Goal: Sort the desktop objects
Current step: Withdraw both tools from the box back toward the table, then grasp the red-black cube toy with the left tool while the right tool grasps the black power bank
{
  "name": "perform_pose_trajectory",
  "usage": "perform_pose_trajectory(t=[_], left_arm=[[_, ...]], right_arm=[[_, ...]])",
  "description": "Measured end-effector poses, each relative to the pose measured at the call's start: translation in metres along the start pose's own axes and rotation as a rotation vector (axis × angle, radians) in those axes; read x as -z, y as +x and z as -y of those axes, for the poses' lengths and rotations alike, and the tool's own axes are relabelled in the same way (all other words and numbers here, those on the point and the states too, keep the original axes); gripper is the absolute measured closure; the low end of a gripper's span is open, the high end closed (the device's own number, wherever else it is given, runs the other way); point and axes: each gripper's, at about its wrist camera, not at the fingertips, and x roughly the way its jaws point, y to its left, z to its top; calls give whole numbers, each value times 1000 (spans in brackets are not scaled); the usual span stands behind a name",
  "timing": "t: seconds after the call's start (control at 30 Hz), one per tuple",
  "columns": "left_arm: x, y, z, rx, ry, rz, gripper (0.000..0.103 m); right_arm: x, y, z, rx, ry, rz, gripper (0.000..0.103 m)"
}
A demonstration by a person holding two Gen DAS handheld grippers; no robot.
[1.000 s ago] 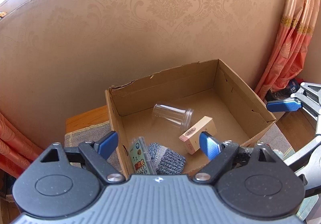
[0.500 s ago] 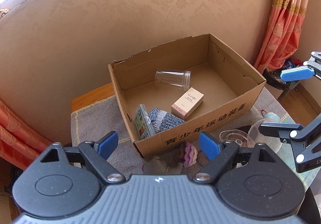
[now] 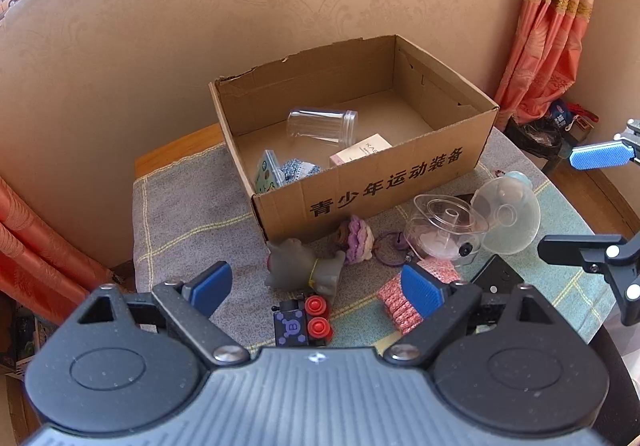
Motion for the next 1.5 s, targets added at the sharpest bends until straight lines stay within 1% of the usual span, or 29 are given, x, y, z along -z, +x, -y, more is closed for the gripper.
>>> perform_pose_trajectory(t=[0.1,0.17,0.3,0.4,0.47,0.6,0.7,0.87,0.97,1.1,1.23,1.37,1.43,1.5], left_arm=[[9,2,1,13,-2,-6,11],[16,5,1,8,-11,1,11],[29,13,2,1,-21,13,11],[39,21,4,13,-31,18,11],[45,28,5,20,-33,-1,11],[52,40,9,-2,-22,-41,11],[56,42,9,5,-22,-27,11],[61,49,5,-24,-42,-4,11],[65,57,2,-17,-60,-18,12],[69,67,-4,-32,-74,-28,12],[70,75,-7,-33,-92,-25,14],[68,79,-9,-23,-83,7,16],[67,82,-9,-32,-72,9,20],[66,86,-11,-45,-66,1,22]], right_arm=[[17,-2,3,-26,77,6,1],[30,-2,5,-29,114,3,1],[48,1,4,3,109,-30,1],[57,3,5,5,121,-41,1],[61,3,5,-1,131,-43,1],[68,2,-1,7,124,-40,1],[74,3,-4,6,130,-40,1],[87,9,-5,8,139,-60,1],[93,13,-2,2,164,-77,1],[97,17,1,5,189,-85,1],[98,20,3,2,202,-88,1],[102,29,4,-2,204,-110,1],[104,33,5,-1,208,-121,1],[106,37,5,2,208,-127,1]])
